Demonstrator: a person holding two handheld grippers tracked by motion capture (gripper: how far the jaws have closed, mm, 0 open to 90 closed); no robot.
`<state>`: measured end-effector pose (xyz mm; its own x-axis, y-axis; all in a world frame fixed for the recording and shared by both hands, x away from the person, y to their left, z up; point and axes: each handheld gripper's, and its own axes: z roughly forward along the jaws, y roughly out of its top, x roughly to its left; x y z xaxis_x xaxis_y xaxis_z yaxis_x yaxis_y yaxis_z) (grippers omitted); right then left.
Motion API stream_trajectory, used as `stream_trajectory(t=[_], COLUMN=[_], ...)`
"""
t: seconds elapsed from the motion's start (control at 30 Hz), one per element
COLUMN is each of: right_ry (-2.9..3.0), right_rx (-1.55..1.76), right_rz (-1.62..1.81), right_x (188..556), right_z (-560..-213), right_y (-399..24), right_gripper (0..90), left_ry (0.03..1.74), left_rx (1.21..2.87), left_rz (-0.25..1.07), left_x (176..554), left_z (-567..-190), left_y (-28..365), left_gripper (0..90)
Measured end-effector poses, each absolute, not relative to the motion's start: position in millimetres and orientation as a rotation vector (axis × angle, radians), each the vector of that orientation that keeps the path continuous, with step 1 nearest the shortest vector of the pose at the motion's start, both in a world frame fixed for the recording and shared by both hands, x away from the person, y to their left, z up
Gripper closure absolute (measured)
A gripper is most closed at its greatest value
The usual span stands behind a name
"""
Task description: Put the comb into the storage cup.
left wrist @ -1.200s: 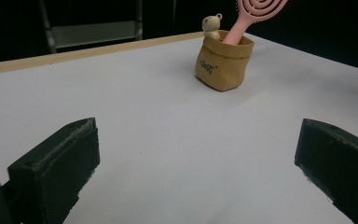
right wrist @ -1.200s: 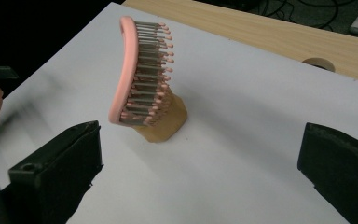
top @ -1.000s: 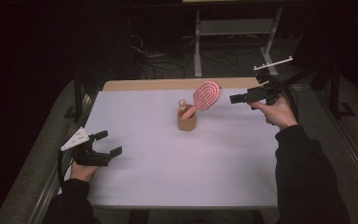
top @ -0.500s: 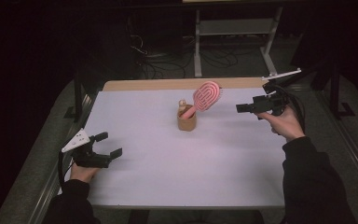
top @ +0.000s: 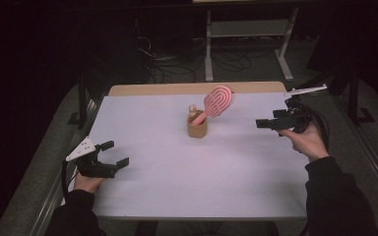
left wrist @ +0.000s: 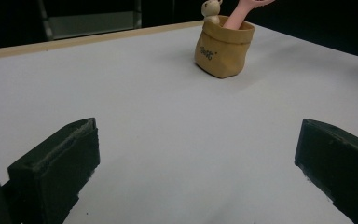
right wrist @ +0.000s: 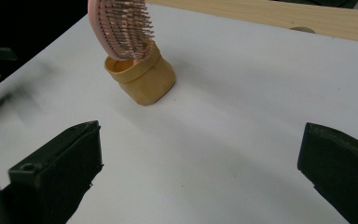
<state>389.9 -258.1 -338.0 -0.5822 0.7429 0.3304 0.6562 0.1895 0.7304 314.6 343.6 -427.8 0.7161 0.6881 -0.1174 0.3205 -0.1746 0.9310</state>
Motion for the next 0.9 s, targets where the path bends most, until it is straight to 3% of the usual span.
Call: stream_trajectory(t=[0.9], right_ry=[2.335], right_rx=[1.395], right_rz=[1.373], right_x=[359.3], right_z=[-368.0], right_y=[-271.7], right_gripper=[0.0], left_ry=[0.813], left_rx=[1.76], left_rz=[0.408], left_x=[313.4], left_z=[-428.5], left_y=[345.6], left_gripper=[0.0])
